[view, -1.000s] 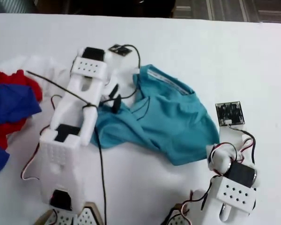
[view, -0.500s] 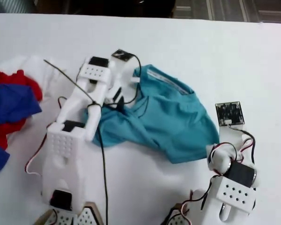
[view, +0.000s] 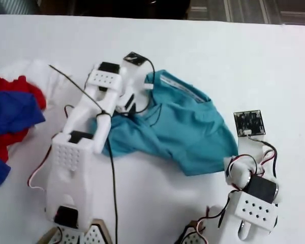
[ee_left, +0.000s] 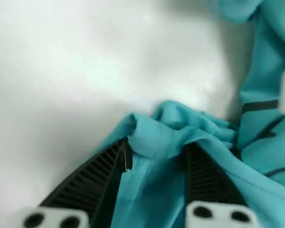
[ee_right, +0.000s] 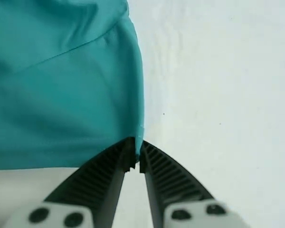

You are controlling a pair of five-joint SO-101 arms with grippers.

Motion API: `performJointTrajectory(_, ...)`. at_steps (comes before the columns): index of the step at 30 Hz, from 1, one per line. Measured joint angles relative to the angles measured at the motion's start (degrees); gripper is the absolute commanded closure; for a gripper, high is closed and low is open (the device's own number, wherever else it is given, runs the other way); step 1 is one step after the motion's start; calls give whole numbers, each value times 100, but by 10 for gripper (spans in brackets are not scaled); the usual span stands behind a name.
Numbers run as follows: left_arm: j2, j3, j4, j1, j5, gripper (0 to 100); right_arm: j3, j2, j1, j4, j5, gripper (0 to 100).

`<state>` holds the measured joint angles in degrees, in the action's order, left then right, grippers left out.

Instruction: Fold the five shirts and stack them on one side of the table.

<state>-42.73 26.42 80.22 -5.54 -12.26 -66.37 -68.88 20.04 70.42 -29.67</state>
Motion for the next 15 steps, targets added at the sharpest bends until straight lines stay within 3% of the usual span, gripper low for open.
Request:
performJointTrajectory(8,-35,308,185,-9,0,973,0,0,0,0,0,979)
performJointTrajectory(15,-44,1776,1459,9,9,973,0,0,0,-492,9,979)
